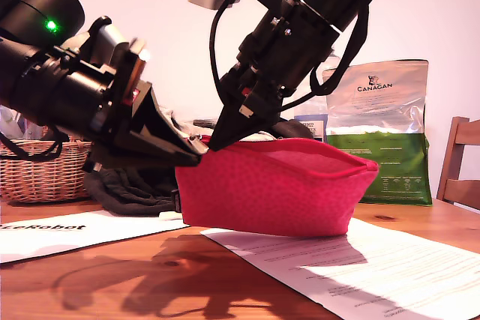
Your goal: Close the zipper in the zip bag in front of you
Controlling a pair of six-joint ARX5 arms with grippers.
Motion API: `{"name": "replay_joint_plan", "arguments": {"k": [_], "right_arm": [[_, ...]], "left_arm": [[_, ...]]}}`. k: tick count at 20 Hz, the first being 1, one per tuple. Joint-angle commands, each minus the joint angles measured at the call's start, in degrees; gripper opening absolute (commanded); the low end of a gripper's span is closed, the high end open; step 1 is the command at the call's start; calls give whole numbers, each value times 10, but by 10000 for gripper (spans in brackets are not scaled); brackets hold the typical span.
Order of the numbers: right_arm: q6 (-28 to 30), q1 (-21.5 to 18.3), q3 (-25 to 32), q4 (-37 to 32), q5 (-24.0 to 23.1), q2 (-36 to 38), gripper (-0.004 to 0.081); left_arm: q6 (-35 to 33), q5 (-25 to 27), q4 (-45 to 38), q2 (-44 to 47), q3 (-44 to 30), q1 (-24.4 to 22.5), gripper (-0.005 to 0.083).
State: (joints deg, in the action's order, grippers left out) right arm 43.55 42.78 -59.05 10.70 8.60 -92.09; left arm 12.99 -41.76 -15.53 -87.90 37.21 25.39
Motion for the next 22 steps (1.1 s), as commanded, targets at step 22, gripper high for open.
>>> {"name": "replay_joint_plan", "arguments": {"k": [22], "right_arm": [[-1, -2, -11, 18, 5, -4, -12]], "left_arm": [[62, -9, -132, 44, -12, 7, -23]]}}
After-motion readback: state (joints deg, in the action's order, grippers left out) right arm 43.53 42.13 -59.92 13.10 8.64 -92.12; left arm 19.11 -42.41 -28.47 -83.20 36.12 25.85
